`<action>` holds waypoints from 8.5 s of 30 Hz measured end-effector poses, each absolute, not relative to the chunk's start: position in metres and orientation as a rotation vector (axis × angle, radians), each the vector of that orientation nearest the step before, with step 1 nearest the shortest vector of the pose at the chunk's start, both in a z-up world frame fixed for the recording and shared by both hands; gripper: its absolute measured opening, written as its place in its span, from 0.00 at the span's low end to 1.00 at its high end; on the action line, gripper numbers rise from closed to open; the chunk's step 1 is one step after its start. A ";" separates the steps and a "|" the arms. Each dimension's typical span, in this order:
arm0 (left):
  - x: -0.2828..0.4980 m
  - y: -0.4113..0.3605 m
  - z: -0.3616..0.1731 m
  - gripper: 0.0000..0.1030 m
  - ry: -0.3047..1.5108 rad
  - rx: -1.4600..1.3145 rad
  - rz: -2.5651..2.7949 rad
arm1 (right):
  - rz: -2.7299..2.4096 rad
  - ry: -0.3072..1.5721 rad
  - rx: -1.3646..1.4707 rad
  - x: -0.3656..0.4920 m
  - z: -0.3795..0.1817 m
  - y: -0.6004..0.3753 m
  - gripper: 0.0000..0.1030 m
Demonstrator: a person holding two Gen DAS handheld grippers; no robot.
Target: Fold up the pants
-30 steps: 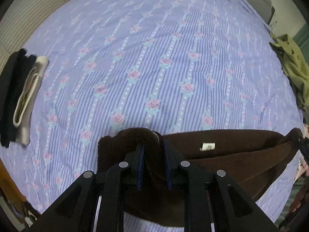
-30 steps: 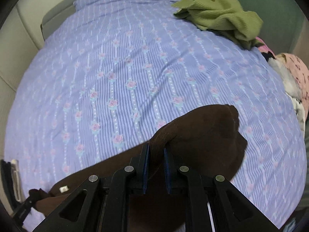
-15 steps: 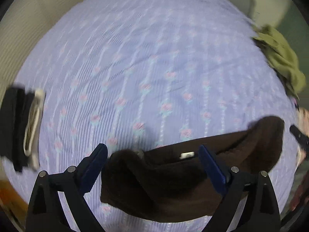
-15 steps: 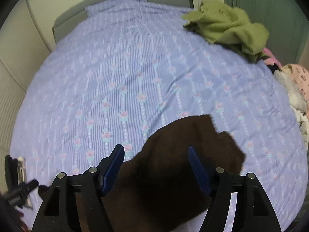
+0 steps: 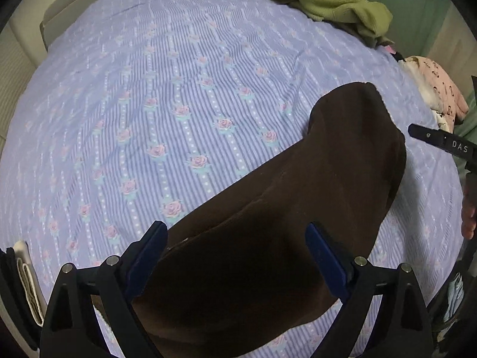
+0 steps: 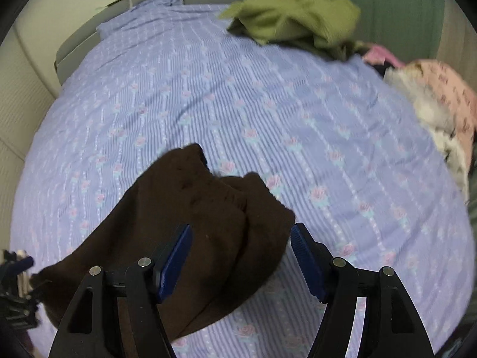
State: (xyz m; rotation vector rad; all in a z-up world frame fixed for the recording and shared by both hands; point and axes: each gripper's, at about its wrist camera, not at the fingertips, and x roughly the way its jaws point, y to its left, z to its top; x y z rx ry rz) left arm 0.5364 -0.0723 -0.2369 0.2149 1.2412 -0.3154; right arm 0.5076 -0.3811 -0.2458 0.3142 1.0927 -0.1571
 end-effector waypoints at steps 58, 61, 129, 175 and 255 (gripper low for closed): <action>0.418 0.156 -0.275 0.83 1.286 -0.333 0.042 | 0.253 1.447 0.053 0.392 -0.300 -0.154 0.64; 0.432 0.157 -0.282 0.80 1.282 -0.395 0.008 | 0.246 1.452 0.056 0.395 -0.296 -0.148 0.64; 0.387 0.051 -0.266 0.68 1.361 -0.005 -0.032 | 0.486 1.444 0.230 0.421 -0.330 -0.163 0.50; 0.392 0.079 -0.261 0.68 1.359 -0.048 0.116 | 0.495 1.403 -0.029 0.411 -0.320 -0.139 0.20; 0.434 0.011 -0.178 0.28 1.229 -0.073 -0.051 | -0.014 0.923 0.147 0.455 -0.130 -0.276 0.37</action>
